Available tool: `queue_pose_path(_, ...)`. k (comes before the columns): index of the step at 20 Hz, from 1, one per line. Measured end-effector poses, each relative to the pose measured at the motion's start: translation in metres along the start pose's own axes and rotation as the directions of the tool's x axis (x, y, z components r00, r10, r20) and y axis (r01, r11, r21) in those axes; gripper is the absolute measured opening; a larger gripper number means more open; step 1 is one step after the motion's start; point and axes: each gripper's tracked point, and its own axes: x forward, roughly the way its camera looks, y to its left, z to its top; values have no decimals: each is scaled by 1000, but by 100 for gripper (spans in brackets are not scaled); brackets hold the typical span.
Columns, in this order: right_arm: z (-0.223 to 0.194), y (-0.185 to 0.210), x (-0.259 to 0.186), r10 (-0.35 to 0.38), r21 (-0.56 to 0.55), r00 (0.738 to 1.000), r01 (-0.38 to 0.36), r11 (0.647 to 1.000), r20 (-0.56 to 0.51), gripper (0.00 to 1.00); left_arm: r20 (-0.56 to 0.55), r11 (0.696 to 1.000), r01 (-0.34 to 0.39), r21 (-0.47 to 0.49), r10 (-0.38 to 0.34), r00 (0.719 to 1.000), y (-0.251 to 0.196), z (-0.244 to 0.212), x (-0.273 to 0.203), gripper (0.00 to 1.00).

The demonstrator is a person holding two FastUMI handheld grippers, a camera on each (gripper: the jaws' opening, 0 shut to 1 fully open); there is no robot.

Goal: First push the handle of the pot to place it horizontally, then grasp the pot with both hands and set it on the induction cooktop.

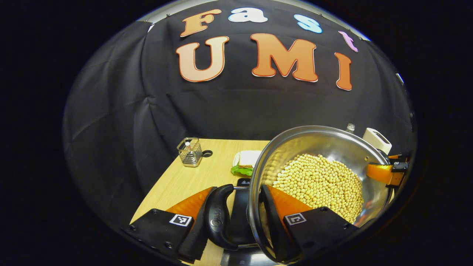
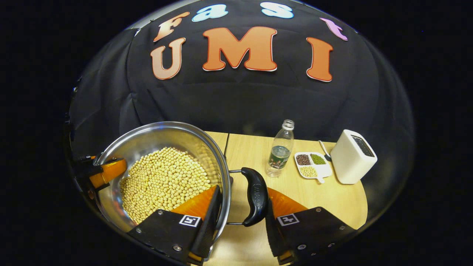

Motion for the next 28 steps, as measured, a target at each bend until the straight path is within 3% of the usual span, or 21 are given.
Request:
queue_pose_path(2,-3,0,6,5,2,1000,-5,1000,-11,61,-10,1000,-5,-4,5,1000,8,-8,8,80)
queue_pose_path(3,-3,0,7,6,3,1000,-6,1000,-16,61,-16,1000,-4,-6,4,1000,9,-12,12,73)
queue_pose_path(4,-1,1,9,5,4,1000,-5,1000,-19,61,-26,1000,-3,-10,3,1000,11,-15,13,73)
queue_pose_path(7,7,-1,4,-1,-3,1000,1,1000,-20,61,-32,1000,2,-24,-2,999,12,-20,20,77)
queue_pose_path(8,6,0,4,-1,-7,1000,0,1000,-19,56,-33,1000,2,-28,-3,999,14,-23,21,77)
queue_pose_path(9,5,-1,3,0,-10,1000,0,1000,-19,61,-37,1000,2,-31,-3,999,15,-25,22,77)
queue_pose_path(10,7,-3,2,-1,-12,1000,0,1000,-24,61,-41,999,2,-35,-3,999,17,-29,25,74)
queue_pose_path(21,-5,17,24,-7,-19,996,5,1000,-90,61,-112,999,7,-50,-12,994,19,-66,59,75)
queue_pose_path(28,3,9,20,-7,-18,994,5,1000,-107,61,-135,999,8,-50,-15,991,21,-79,76,77)
